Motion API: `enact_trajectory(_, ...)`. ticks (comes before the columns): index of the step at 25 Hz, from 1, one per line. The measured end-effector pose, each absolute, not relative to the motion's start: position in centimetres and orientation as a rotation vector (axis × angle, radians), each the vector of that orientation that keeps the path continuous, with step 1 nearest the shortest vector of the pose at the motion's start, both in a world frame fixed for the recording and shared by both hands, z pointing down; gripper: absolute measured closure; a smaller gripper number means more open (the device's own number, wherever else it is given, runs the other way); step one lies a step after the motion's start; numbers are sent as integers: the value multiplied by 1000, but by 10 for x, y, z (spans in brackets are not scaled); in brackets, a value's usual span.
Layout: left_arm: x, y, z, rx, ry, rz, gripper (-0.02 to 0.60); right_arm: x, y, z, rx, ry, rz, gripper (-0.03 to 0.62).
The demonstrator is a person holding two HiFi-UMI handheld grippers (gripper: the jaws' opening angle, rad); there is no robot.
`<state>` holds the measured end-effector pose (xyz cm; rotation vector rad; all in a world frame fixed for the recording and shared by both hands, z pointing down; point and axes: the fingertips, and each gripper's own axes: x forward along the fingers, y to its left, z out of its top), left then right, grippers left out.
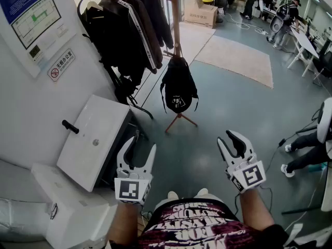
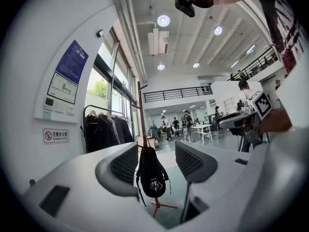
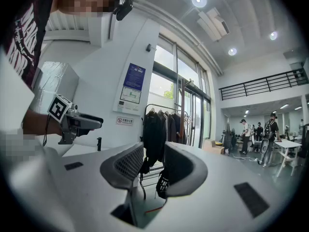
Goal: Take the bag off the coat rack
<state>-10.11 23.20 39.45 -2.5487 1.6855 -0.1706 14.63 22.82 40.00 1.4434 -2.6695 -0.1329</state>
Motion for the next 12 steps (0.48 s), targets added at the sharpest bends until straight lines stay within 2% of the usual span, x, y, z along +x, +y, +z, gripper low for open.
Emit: enact_trajectory(12,-121,234,405,-2625,1541,-179,339,109,246,403,1503,-2610,-86,437)
